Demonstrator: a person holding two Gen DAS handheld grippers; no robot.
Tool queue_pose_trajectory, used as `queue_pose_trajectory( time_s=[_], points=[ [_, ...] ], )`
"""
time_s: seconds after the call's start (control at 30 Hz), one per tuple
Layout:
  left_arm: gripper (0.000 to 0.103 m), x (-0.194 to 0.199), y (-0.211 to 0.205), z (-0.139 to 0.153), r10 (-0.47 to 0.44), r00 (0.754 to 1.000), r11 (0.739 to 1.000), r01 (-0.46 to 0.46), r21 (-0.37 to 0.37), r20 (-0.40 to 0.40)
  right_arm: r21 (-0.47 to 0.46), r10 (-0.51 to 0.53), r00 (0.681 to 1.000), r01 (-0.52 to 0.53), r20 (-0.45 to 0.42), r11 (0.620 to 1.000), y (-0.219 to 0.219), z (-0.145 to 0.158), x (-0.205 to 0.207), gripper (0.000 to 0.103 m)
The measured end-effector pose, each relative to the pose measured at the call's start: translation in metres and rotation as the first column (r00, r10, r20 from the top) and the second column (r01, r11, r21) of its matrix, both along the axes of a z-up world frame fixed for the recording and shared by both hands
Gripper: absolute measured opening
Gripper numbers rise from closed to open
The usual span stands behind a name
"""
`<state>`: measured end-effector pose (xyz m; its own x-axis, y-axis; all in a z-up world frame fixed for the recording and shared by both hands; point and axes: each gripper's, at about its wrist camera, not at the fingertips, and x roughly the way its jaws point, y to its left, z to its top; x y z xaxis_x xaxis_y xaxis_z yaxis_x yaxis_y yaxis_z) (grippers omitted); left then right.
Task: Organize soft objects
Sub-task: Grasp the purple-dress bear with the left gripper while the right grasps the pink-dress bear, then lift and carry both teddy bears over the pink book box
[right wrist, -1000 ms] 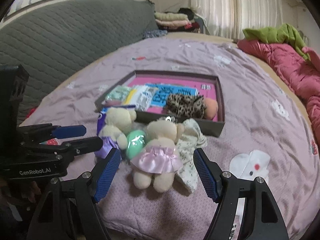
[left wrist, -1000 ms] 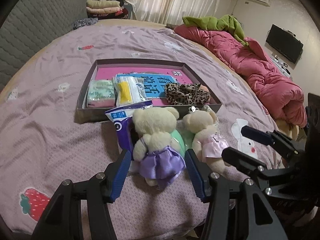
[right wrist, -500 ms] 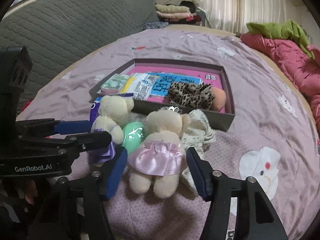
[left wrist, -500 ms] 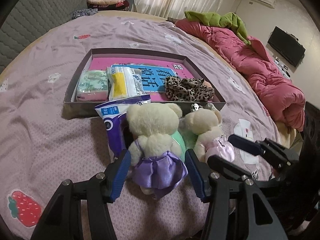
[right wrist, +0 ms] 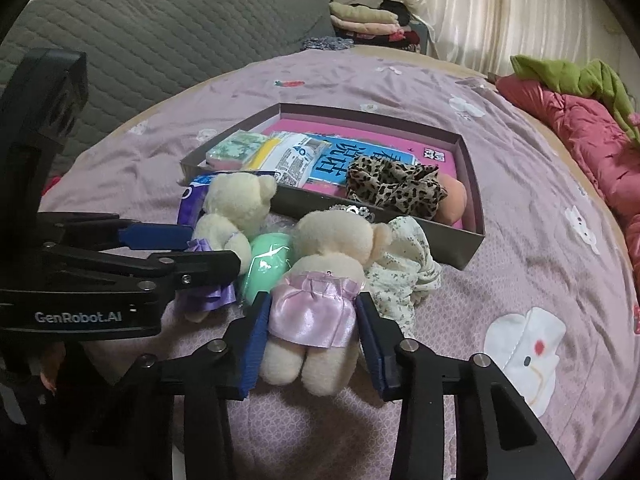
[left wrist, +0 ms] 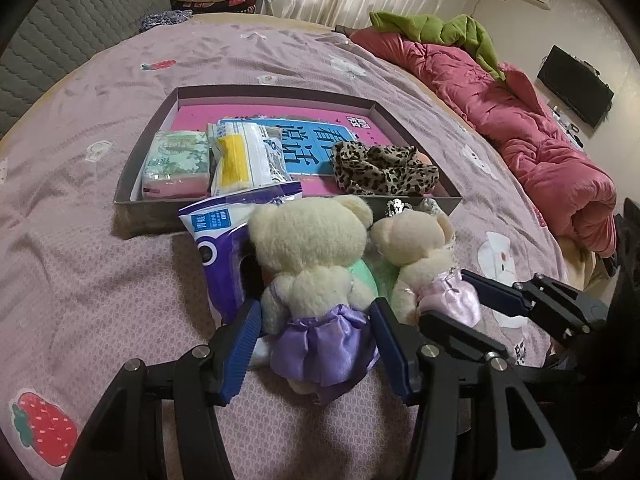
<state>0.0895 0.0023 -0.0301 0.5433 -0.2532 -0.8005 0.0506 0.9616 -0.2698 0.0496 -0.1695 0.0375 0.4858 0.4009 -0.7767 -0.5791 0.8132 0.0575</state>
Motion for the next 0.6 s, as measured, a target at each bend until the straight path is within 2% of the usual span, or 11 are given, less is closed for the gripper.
queue_pose_trajectory(
  time_s=[0.37, 0.6],
  points=[
    [0.056, 0.003, -0.003, -0.002, -0.004, 1.0, 1.0, 0.004, 0.025, -0.009, 0.046, -0.026, 1.0, 0.027, -0.005, 0.999, -0.017, 0.012, 0.002, 0.041],
    [0.044, 0.0, -0.002, 0.001, -0.005, 1.0, 1.0, 0.005, 0.004, 0.0, 0.076, -0.006, 1.0, 0.006, 0.002, 0.997, -0.015, 0.016, -0.001, 0.04]
  ],
)
